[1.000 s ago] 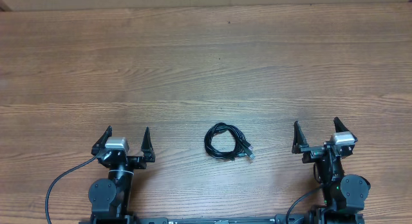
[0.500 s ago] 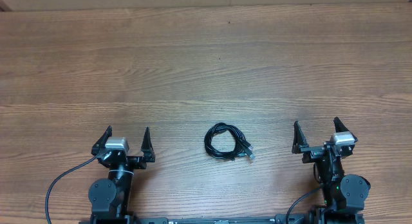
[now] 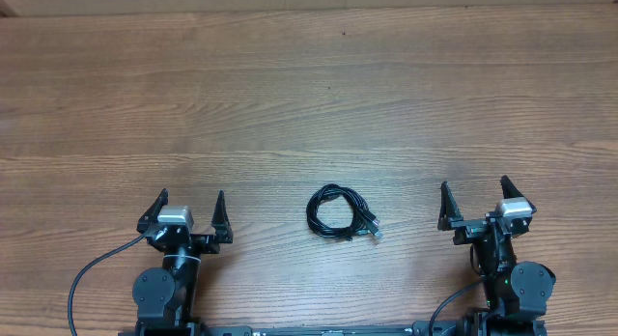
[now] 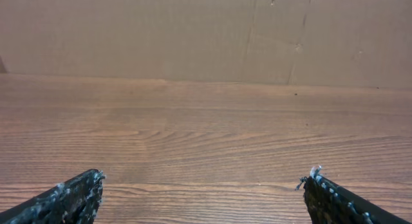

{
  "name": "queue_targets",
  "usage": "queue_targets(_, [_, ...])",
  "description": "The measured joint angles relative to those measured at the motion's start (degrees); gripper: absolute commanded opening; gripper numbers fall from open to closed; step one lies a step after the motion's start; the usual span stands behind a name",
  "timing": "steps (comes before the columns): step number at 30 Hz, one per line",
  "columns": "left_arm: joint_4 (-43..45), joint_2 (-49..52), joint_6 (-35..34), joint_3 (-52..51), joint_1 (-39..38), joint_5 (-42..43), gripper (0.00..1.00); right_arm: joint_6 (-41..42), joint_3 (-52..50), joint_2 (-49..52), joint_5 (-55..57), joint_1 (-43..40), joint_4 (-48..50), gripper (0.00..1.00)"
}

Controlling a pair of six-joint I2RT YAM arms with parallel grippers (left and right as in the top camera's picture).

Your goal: Untangle cables

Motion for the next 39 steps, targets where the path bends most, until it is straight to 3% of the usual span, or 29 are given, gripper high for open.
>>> queue_targets(18, [0.02, 0.00, -0.02, 0.00, 0.00, 0.07, 1.00, 0.00, 0.00, 0.00, -0.02, -0.02, 0.02, 1.00])
queue_targets(24, [-1.09, 0.02, -0.04, 0.55, 0.00, 5.38, 1.00, -0.02, 0.00, 0.00, 0.00, -0.02, 0.00, 1.00])
queue_targets(31, [-14.49, 5.14, -0.87, 14.75, 0.00, 10.49, 1.00, 0.00, 0.00, 0.00, 0.00, 0.00, 0.02, 1.00])
queue_targets(39, [-32.74, 28.74, -4.81, 38.25, 0.00, 19.52, 1.00, 0.00, 0.00, 0.00, 0.00, 0.00, -0.02, 1.00])
